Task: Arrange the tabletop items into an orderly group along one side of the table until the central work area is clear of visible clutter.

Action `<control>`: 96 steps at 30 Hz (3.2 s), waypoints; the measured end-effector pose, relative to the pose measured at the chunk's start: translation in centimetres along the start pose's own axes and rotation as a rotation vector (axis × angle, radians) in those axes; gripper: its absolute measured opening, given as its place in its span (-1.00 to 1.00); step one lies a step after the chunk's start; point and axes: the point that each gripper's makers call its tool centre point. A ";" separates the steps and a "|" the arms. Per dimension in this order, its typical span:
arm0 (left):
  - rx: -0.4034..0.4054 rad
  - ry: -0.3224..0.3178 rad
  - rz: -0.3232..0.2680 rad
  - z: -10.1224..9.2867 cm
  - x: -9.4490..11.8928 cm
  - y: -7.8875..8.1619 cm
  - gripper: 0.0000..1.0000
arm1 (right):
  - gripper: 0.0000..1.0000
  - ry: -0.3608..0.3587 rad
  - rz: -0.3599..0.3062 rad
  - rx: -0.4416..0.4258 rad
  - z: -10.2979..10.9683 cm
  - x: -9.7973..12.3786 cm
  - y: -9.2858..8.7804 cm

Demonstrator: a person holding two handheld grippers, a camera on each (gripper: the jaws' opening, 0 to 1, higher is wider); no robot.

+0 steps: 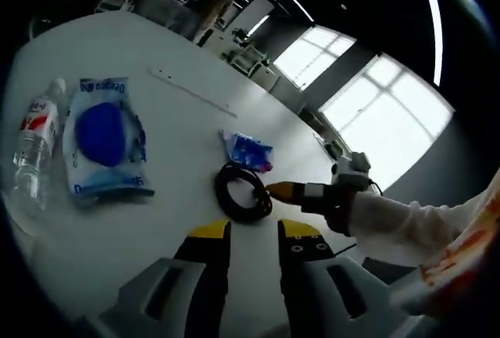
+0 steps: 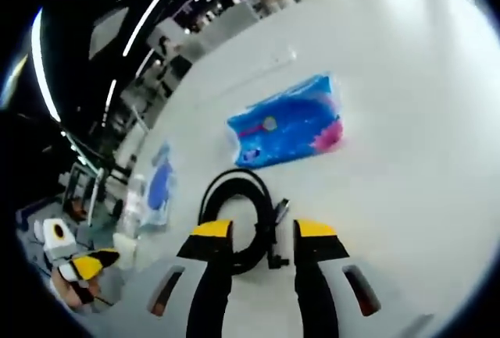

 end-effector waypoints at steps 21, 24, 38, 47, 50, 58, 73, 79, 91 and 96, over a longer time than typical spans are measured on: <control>-0.017 0.016 0.014 0.2 0.5 -0.9 -0.37 | 0.26 0.037 -0.058 0.044 1.5 3.0 -1.7; -0.016 0.023 0.019 0.3 0.6 -1.1 -0.34 | 0.31 0.043 -0.061 0.050 1.5 3.5 -2.1; -0.006 0.019 0.039 0.0 -0.2 -1.8 -0.29 | 0.40 0.067 -0.064 -0.041 1.6 5.5 -3.9; -0.007 0.017 0.047 0.1 -0.3 -2.1 -0.29 | 0.33 0.068 -0.051 -0.067 1.6 5.5 -4.4; -0.005 0.020 0.047 0.2 -0.2 -2.1 -0.29 | 0.32 0.070 -0.049 -0.078 1.5 5.5 -4.6; -0.002 0.020 0.045 0.3 -0.1 -1.9 -0.30 | 0.29 0.074 -0.043 -0.084 1.7 5.4 -4.7; -0.048 0.040 0.040 1.2 0.6 -0.5 -0.32 | 0.17 0.100 -0.024 -0.132 2.9 5.3 -5.0; -0.069 0.068 0.012 2.6 1.4 1.6 -0.33 | 0.14 0.133 -0.007 -0.145 4.5 4.9 -5.2; -0.201 0.150 0.016 6.1 2.8 6.1 -0.32 | 0.11 0.183 0.054 -0.154 6.7 3.9 -6.2; -0.272 0.178 0.028 7.5 3.2 8.3 -0.26 | 0.10 0.218 0.100 -0.141 8.1 3.3 -6.8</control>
Point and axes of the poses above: the point that each gripper's makers call its tool centre point, and the gripper's own axes: x roughly backward along the fingers, z roughly to its left, y roughly out of its top, and after that the axes turned 1 degree about -y, right-handed
